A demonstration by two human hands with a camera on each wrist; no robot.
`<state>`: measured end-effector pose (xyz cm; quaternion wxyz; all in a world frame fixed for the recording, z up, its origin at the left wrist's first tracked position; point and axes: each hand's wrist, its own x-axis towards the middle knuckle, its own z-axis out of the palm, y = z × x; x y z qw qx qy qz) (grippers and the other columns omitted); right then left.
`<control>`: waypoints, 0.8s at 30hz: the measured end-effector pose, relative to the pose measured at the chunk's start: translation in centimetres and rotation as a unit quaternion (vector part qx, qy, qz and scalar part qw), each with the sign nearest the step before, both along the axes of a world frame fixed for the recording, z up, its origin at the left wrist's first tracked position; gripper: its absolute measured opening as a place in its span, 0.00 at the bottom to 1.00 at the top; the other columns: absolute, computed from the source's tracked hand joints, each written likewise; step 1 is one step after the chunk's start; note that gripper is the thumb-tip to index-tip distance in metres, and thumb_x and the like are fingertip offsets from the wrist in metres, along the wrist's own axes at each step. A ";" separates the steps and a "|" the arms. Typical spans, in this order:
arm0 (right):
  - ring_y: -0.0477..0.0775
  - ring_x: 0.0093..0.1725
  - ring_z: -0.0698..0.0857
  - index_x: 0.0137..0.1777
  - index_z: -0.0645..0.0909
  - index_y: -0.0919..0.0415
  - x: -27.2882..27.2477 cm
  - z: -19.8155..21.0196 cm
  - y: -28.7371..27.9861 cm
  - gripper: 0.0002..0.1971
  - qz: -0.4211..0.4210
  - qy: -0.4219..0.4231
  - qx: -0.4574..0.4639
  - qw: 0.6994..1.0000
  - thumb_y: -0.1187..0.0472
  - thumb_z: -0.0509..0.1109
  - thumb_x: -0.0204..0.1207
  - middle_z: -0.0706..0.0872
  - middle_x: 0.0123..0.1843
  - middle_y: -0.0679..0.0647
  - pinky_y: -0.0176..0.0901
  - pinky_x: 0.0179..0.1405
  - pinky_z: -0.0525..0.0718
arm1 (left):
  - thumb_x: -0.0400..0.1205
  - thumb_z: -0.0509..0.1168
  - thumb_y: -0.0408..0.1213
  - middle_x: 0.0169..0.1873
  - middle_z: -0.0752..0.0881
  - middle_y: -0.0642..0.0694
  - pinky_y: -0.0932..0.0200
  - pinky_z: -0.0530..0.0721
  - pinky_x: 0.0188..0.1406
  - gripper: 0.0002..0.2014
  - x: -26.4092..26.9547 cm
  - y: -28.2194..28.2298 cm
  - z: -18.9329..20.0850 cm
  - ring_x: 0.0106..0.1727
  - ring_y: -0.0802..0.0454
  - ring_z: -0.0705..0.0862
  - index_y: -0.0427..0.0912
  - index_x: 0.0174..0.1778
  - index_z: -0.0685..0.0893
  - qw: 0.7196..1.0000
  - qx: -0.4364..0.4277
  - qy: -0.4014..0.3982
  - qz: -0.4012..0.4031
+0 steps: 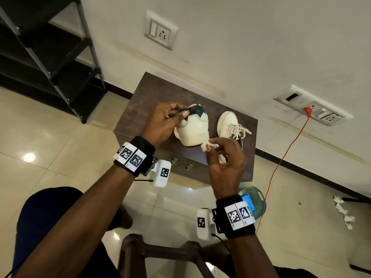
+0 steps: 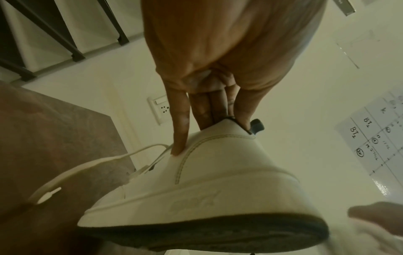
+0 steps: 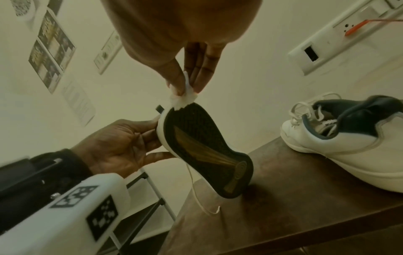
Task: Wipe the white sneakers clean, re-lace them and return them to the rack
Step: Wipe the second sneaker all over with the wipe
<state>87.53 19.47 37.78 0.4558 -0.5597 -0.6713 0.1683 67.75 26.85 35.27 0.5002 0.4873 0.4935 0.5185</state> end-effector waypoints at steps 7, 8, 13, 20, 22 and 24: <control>0.47 0.40 0.86 0.51 0.90 0.59 -2.5 0.5 4.1 0.06 -0.008 0.012 -0.001 1.000 0.67 0.79 0.75 0.87 0.47 0.52 0.44 0.37 0.86 | 0.85 0.68 0.26 0.47 0.92 0.34 0.59 0.84 0.50 0.05 1.4 -0.8 0.0 0.47 0.54 0.89 0.30 0.52 0.88 0.998 0.029 0.005 -0.060; 0.46 0.40 0.86 0.50 0.90 0.59 -2.8 0.8 5.1 0.05 -0.017 0.020 0.003 1.000 0.66 0.79 0.75 0.88 0.46 0.52 0.43 0.37 0.85 | 0.85 0.68 0.26 0.47 0.92 0.36 0.59 0.84 0.51 0.05 1.4 -0.8 -0.1 0.47 0.54 0.89 0.31 0.52 0.88 0.998 0.030 0.005 -0.057; 0.46 0.39 0.87 0.48 0.88 0.60 -3.6 0.8 5.9 0.04 -0.071 0.047 -0.002 0.996 0.62 0.79 0.75 0.90 0.44 0.49 0.30 0.39 0.81 | 0.85 0.69 0.27 0.48 0.93 0.38 0.54 0.86 0.52 0.05 1.1 -0.6 -0.5 0.49 0.50 0.91 0.33 0.53 0.89 0.998 0.028 -0.001 -0.049; 0.49 0.45 0.85 0.51 0.88 0.59 -2.6 -0.2 5.8 0.04 -0.053 -0.002 0.016 0.998 0.65 0.76 0.78 0.88 0.47 0.54 0.47 0.42 0.84 | 0.85 0.69 0.28 0.48 0.93 0.40 0.55 0.86 0.52 0.05 1.3 -0.7 -0.7 0.50 0.50 0.91 0.31 0.54 0.88 0.999 0.029 0.005 -0.038; 0.48 0.46 0.85 0.52 0.90 0.58 -1.9 -0.3 6.2 0.06 -0.091 0.011 0.007 0.996 0.65 0.76 0.78 0.88 0.48 0.54 0.48 0.45 0.84 | 0.85 0.69 0.27 0.49 0.93 0.40 0.56 0.85 0.52 0.06 1.4 -0.9 -1.0 0.50 0.51 0.91 0.29 0.54 0.87 1.000 0.020 0.000 -0.023; 0.48 0.46 0.84 0.53 0.91 0.58 -2.3 -0.5 5.7 0.06 -0.083 -0.005 0.015 0.996 0.65 0.75 0.78 0.87 0.48 0.55 0.45 0.44 0.84 | 0.85 0.69 0.28 0.49 0.94 0.41 0.56 0.86 0.52 0.06 1.5 -1.0 -1.0 0.51 0.50 0.91 0.30 0.54 0.87 1.000 0.020 0.003 -0.015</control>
